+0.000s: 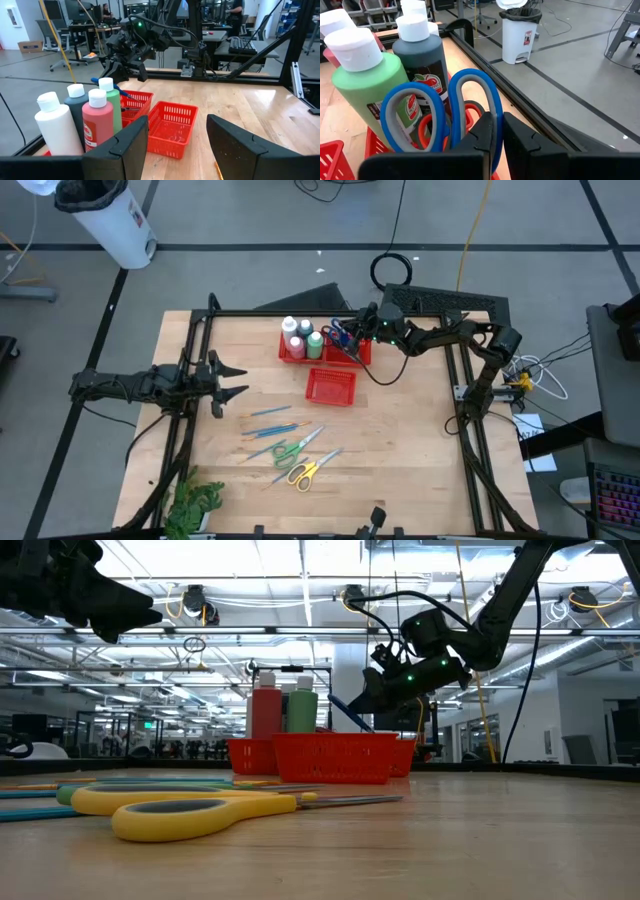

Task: Pick & Place Paint Supplies
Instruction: Put the blue scissors into the top right red bin

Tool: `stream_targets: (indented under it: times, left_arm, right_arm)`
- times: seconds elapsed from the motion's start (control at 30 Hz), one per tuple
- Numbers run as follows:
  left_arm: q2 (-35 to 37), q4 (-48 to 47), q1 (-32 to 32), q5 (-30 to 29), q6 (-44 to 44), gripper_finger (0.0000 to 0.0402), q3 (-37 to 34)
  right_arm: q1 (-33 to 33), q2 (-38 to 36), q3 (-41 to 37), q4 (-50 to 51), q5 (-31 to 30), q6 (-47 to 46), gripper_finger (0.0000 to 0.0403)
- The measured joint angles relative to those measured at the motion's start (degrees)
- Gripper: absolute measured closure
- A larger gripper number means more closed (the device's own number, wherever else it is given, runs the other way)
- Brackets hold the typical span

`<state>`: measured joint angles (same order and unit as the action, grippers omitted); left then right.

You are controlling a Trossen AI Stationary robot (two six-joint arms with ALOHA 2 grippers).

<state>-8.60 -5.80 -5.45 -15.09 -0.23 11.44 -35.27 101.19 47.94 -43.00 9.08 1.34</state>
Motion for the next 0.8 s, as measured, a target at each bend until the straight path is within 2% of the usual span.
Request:
stream_targets:
  times: [0.8]
  left_arm:
    - [0.0,0.0,0.0,0.0,0.0,0.0192,0.0]
  right_arm:
    - [0.1,0.0,-0.1,3.0,0.0,2.8,0.0386]
